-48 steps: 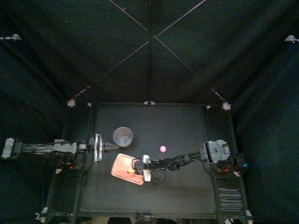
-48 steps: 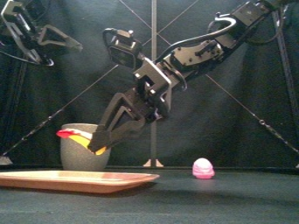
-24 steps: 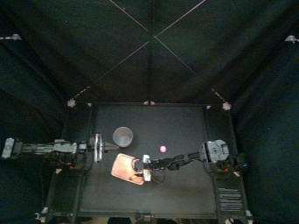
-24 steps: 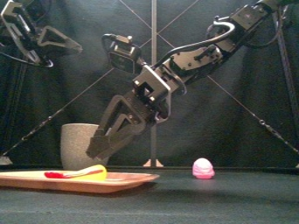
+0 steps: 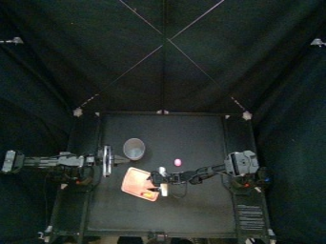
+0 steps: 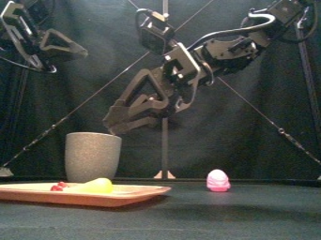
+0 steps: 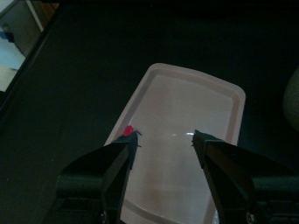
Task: Pick the shrimp then place it on the pink plate
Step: Drop shrimp on the pink plate and return to neutral
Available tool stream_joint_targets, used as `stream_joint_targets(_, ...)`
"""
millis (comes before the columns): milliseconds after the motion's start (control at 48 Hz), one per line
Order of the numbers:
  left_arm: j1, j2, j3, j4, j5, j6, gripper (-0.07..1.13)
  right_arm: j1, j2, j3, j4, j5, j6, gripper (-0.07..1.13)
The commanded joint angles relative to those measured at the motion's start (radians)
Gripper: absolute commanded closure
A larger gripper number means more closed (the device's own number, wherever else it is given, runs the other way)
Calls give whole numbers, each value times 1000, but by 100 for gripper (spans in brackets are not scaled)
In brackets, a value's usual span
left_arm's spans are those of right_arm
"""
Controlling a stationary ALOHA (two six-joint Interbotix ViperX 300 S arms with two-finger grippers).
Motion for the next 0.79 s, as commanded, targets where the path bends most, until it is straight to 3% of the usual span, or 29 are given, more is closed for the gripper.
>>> stream_joint_targets(21, 2, 5, -14, -2, -9, 0, 101, -3, -84, 49, 5, -81, 2, 17)
stream_joint_targets(354, 0, 3, -9, -2, -9, 2, 101, -2, -204, 229, 83, -305, 2, 17)
stream_joint_targets(792, -8, 5, -9, -2, -9, 3, 101, -14, -345, 364, 114, -368, -5, 17)
